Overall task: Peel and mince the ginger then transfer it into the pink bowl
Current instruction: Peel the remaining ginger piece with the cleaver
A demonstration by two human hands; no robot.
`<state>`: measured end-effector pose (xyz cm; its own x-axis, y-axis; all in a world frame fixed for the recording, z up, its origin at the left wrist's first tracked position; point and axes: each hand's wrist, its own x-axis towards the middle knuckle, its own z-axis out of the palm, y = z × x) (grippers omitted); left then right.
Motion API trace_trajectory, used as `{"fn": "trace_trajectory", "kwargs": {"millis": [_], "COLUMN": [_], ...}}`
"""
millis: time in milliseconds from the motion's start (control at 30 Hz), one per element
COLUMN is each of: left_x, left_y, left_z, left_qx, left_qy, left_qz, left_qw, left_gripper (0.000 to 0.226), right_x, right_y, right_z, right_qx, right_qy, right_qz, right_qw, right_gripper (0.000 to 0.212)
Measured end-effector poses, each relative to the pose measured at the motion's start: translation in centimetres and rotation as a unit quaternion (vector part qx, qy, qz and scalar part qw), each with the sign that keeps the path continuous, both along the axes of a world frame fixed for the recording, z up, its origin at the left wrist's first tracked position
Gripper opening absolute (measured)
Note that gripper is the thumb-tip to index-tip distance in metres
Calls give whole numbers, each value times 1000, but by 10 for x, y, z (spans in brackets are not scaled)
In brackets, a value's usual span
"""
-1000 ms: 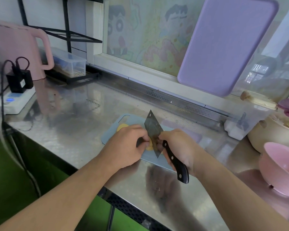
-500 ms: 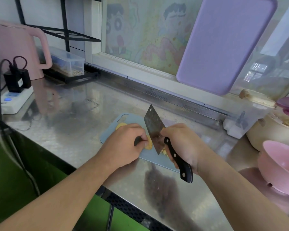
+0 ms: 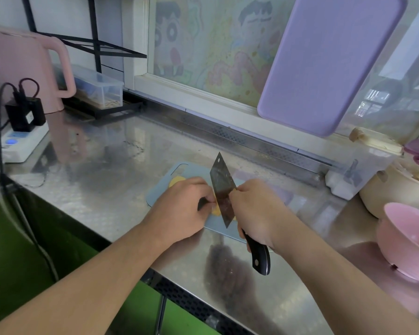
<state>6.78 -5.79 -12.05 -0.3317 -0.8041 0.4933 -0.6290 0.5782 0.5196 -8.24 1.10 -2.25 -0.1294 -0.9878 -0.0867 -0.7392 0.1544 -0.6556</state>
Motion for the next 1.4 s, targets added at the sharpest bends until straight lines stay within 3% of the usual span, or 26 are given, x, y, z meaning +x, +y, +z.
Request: {"fn": "trace_trajectory", "kwargs": {"millis": [100,200,333,500,600,767,967,1400], "left_x": [0,1,2,2,2,2,2,3], "left_y": [-1,-1,2,3,1,1,0,0], "left_z": [0,1,3,2,1,0,0,0], "left_qx": [2,5,16,10,12,18,22,21], "left_qy": [8,19,16,8,8,11,12,19], "left_qz": [-3,-11,-12,-7,-2,3,6,10], "left_qw": [1000,1000,1000,1000,1000,1000,1000,1000], "left_gripper": [16,32,25,18,10,10,10,13], "right_x": [4,8,13,3,-6,-10,-11,-5], "right_y": [-5,-19,-30,-23,-19,-19,-19,-16], "right_z": [5,-3,-13,-14,-19,-21,-13,-5], "right_qx": [14,12,13,29,35,63,50,56], "right_qy": [-2,71,102,41,-56,-142,-144,-117], "right_qz": [8,56,59,28,4,-6,-14,-7], "right_qw": [1000,996,993,998,998,988,988,992], "right_gripper": [41,37,32,27,13,17,25,22]}}
